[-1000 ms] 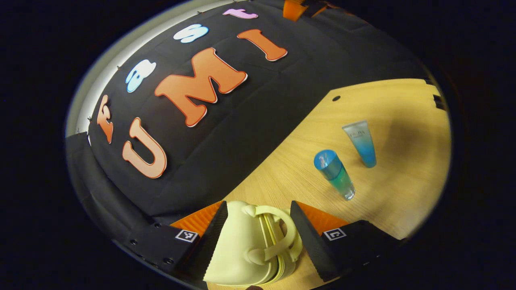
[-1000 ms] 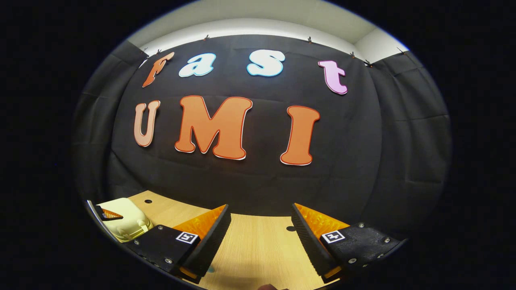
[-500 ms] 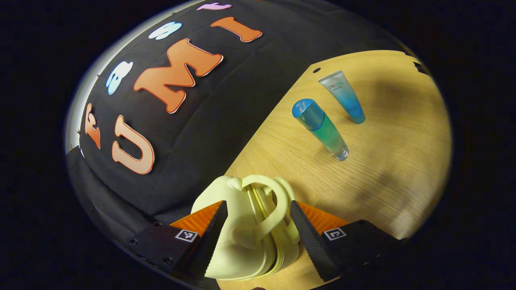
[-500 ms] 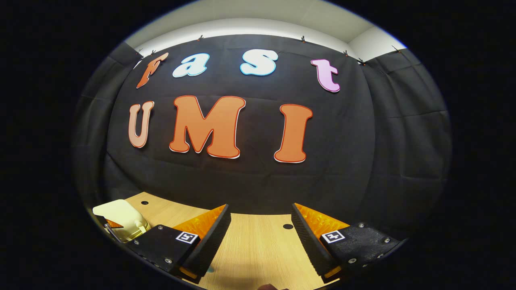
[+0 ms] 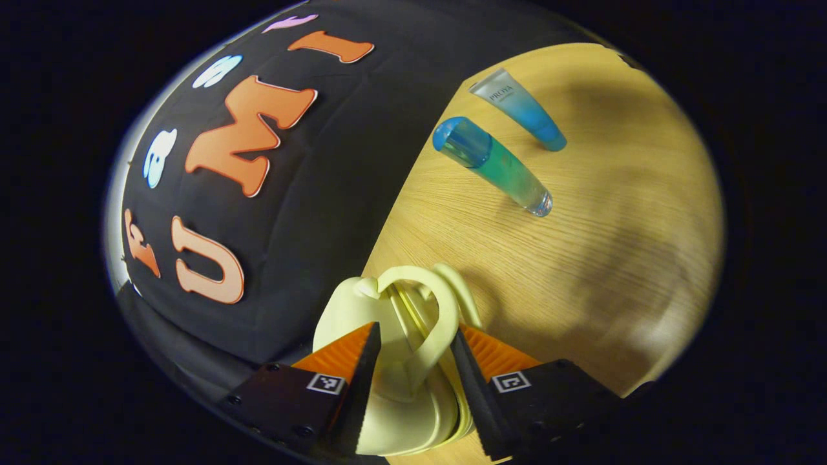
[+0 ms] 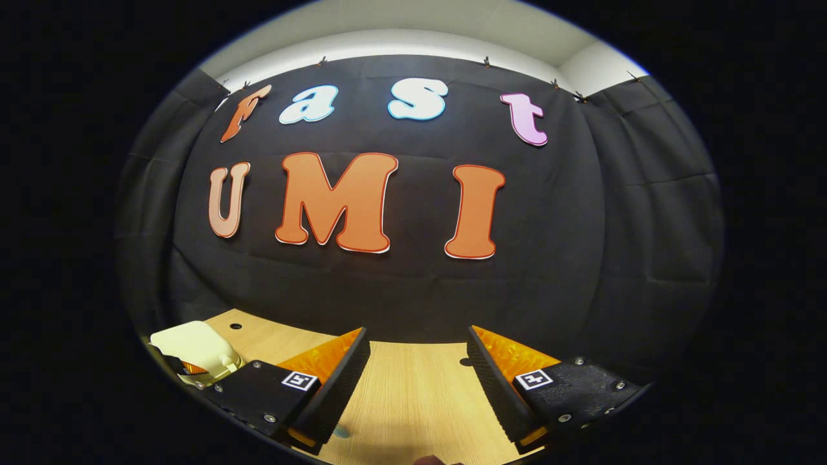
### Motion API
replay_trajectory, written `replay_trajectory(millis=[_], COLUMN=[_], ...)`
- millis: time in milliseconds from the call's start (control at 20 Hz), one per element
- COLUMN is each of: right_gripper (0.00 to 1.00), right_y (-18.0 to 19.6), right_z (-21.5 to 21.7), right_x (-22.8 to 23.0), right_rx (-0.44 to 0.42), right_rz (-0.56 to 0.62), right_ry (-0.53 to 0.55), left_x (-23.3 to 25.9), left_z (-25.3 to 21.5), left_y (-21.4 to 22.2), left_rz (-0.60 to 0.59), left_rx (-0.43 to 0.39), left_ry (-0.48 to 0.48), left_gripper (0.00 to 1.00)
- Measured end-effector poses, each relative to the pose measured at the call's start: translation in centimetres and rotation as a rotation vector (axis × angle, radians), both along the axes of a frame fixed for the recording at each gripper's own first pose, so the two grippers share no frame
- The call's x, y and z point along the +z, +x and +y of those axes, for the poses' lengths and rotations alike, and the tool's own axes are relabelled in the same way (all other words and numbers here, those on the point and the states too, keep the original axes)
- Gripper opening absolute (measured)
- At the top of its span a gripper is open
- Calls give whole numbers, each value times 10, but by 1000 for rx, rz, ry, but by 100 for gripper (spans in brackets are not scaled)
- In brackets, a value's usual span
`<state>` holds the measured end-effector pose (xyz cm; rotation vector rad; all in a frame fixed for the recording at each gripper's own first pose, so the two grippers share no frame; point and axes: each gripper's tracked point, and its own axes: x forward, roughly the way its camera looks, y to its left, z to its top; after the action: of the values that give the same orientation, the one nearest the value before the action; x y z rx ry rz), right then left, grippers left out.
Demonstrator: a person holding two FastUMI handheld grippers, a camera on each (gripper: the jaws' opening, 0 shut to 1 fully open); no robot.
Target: First open the suitcase, pack the skin care products into it, and then close the suitcase.
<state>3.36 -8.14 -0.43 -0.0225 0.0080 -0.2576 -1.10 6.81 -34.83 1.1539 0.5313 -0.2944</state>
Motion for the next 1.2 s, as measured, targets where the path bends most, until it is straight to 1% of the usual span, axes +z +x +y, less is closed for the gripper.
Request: replay_trajectory(millis=[50,100,150,200,250,300,400,600,650,700,800,900,1100,1200], right_gripper=[95,95,95,95,95,95,95,95,95,95,95,95,95,95], right_y=[0,-1,-2,-3,-3,-4,-3,-1,1,3,5,9,14,17], right_z=[0,0,0,0,1,2,6,18,22,25,35,43,58,67], right_x=[1,1,1,0,0,0,1,0,1,2,5,7,13,15], right_rx=[0,-3,-5,-6,-5,-5,-1,21,28,36,54,72,100,113], right_rz=[-1,-2,-1,2,3,4,4,14,14,15,12,8,8,11], right_ry=[2,1,1,1,2,1,1,5,2,-3,-11,-13,-29,-44], left_x=[-4,-5,-4,-1,8,9,18,67,77,85,101,118,150,166], left_z=[-1,0,-3,2,-4,-3,-1,13,17,21,28,37,66,84], left_y=[-1,0,-2,8,1,-2,0,14,18,22,31,38,49,56], left_rz=[7,3,6,-32,-47,-37,-27,-88,-99,-103,-96,-101,-131,-178], left_rx=[-16,-22,-37,-54,-61,-48,-24,34,54,67,75,104,181,210], left_ry=[10,29,41,50,40,17,-49,-144,-175,-203,-247,-307,-432,-476], left_gripper=[57,33,26,26,10,5,5,4,2,4,4,4,4,4])
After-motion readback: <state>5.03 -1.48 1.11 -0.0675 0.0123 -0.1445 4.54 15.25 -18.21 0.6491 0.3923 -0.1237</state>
